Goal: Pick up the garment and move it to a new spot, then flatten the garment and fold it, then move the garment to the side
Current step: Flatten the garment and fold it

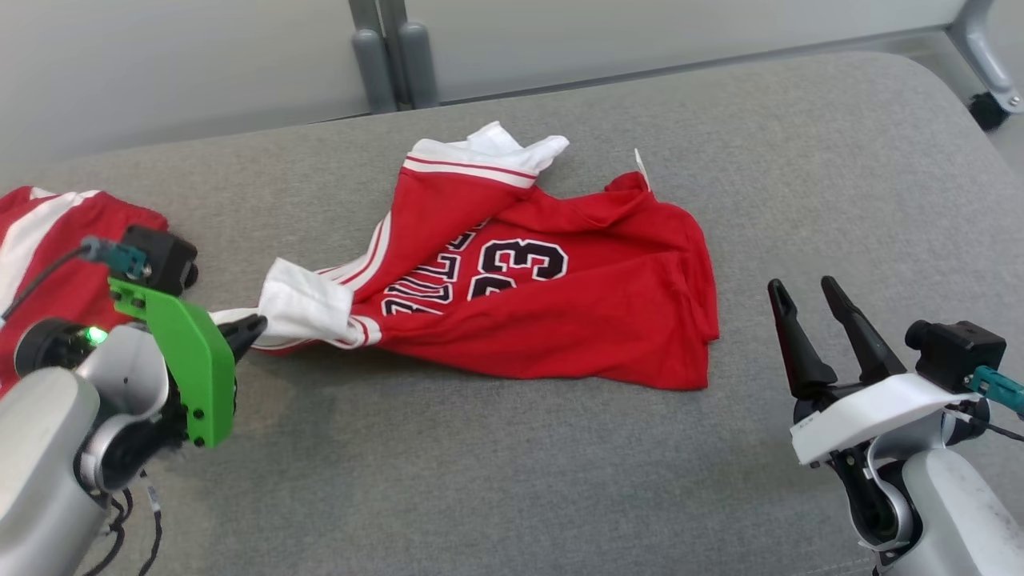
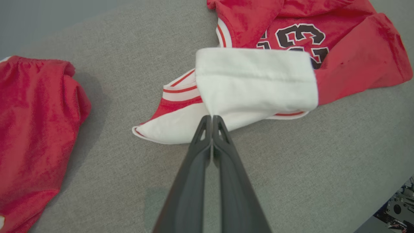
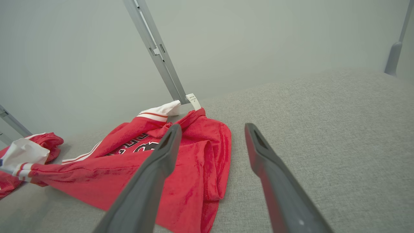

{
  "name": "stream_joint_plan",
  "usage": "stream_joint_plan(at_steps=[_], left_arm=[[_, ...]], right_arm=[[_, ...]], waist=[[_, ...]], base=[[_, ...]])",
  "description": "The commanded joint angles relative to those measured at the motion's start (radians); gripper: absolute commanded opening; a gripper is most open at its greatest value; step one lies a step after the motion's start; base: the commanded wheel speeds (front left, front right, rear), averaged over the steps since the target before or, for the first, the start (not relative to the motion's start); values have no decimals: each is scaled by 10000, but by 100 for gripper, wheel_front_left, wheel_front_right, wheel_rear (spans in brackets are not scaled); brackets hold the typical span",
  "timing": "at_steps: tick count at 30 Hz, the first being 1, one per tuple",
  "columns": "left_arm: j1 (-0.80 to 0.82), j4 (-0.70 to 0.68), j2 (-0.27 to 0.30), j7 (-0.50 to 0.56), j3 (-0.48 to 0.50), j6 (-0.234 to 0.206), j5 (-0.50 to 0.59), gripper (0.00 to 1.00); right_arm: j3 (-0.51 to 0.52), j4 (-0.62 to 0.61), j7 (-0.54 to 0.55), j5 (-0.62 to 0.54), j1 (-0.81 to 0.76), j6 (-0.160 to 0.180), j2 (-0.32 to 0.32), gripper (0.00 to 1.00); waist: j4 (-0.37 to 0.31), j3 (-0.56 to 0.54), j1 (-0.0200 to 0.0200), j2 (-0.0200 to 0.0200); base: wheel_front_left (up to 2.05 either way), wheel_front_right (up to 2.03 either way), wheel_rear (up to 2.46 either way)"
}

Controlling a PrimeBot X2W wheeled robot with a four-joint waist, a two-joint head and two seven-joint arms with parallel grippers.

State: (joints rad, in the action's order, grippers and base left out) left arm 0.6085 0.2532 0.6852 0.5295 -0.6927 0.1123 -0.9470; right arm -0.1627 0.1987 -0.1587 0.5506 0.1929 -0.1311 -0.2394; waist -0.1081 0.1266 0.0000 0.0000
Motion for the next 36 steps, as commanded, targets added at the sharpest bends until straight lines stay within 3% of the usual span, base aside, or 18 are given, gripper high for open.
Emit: stream_joint_plan(at_steps=[1, 9, 10, 11, 12, 19, 26, 33, 36], left_arm=[[-422, -287, 143, -129, 59, -158, -156, 0], [-2928, -1578, 272, -1406, 300, -1366, -463, 0], [-3262, -1586, 186, -1621, 301, -1496, -519, 16], [-3501, -1552, 113, -1797, 295, -1590, -542, 51], [-3741, -1467, 40, -2018, 287, -1718, -497, 100], [-4390, -1236, 23, -2905, 230, -1988, -69, 100], [-4111, -2321, 158, -4807, 1052, -3025, 891, 100], [-4325, -3050, -670, -7065, 1475, -4294, 1996, 100], [-4612, -2907, -1104, -7622, 1569, -4563, 2270, 100]], right_arm=[[95, -73, 73, -73, -184, 7, -26, 100], [483, -519, 378, -314, -580, 7, 43, 100], [555, -596, 430, -344, -636, 7, 32, 100], [609, -647, 487, -377, -676, 7, 23, 100], [673, -703, 521, -404, -720, 7, 10, 100], [1016, -1092, 790, -543, -941, 7, -10, 100], [1238, -1363, 824, -682, -1125, 7, 144, 100], [1360, -1282, 496, -805, -1378, 7, 386, 100], [1297, -1130, 502, -880, -1502, 7, 434, 100]], waist=[[730, -545, 0, 0], [1119, -640, 0, 0], [1146, -620, 0, 0], [1164, -600, 0, 0], [1186, -576, 0, 0], [1276, -528, 0, 0], [1190, -629, 0, 0], [959, -769, 0, 0], [889, -805, 0, 0]], base=[[0, 0, 0], [0, 0, 0], [0, 0, 0], [0, 0, 0], [0, 0, 0], [0, 0, 0], [0, 0, 0], [0, 0, 0], [0, 0, 0]])
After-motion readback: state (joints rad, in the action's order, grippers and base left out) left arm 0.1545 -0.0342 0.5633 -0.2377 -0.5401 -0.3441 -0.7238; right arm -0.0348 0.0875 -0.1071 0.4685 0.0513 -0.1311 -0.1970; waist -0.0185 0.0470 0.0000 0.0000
